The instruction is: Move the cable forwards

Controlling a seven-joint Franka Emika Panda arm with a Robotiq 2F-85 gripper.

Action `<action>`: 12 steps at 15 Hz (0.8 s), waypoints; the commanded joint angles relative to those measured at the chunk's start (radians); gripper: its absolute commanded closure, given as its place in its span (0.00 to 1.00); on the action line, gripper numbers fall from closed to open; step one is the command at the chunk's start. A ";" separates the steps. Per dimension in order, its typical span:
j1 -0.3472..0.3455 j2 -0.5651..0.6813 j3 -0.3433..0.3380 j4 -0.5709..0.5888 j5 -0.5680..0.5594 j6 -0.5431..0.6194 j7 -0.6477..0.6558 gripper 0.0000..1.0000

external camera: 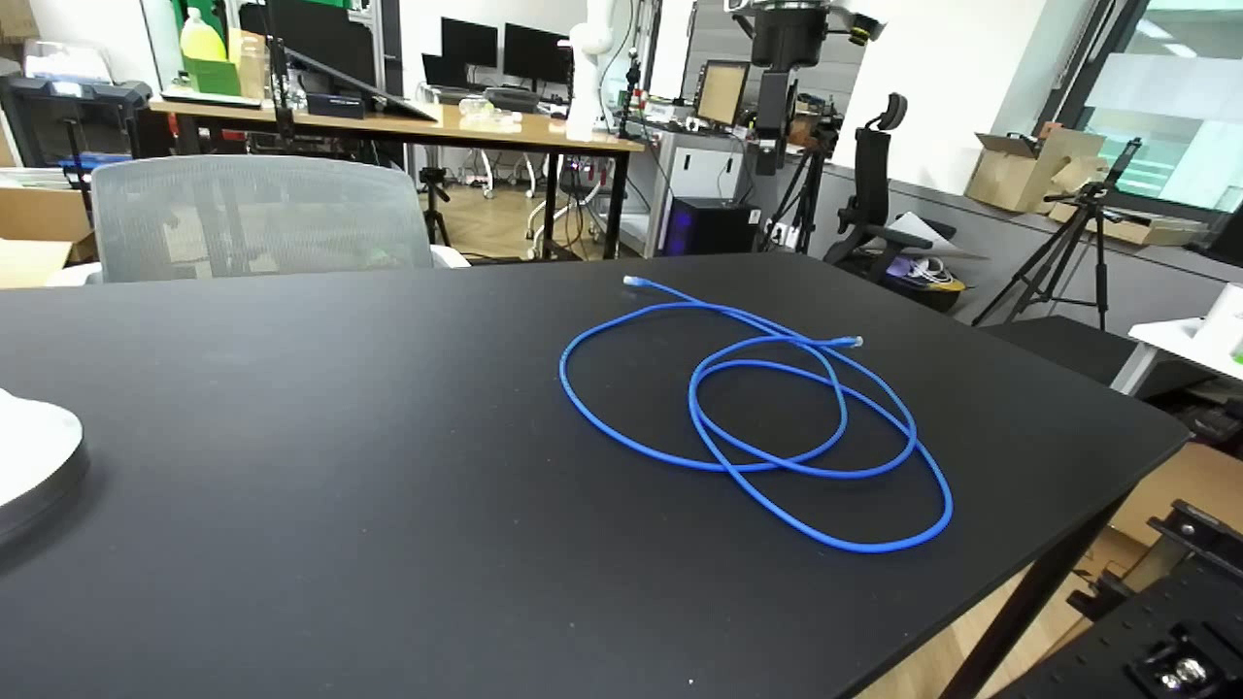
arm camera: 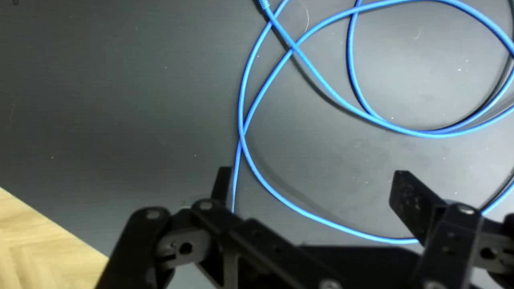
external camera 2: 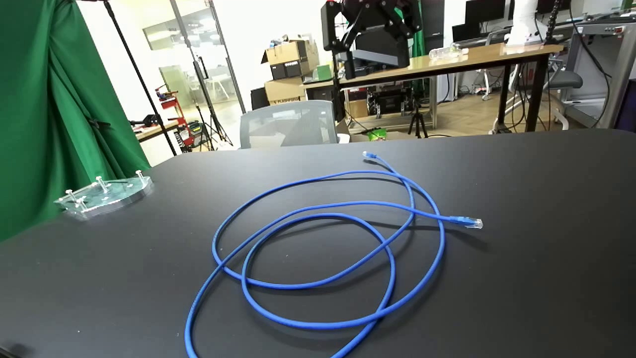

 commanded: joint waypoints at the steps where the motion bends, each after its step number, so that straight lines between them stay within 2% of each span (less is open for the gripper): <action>1: -0.024 0.026 0.016 -0.005 0.110 0.126 0.010 0.00; 5: -0.028 0.148 0.021 0.071 0.206 0.264 0.049 0.00; 9: -0.007 0.280 -0.003 0.175 0.165 0.315 0.120 0.00; 12: -0.003 0.359 0.001 0.249 0.139 0.296 0.154 0.00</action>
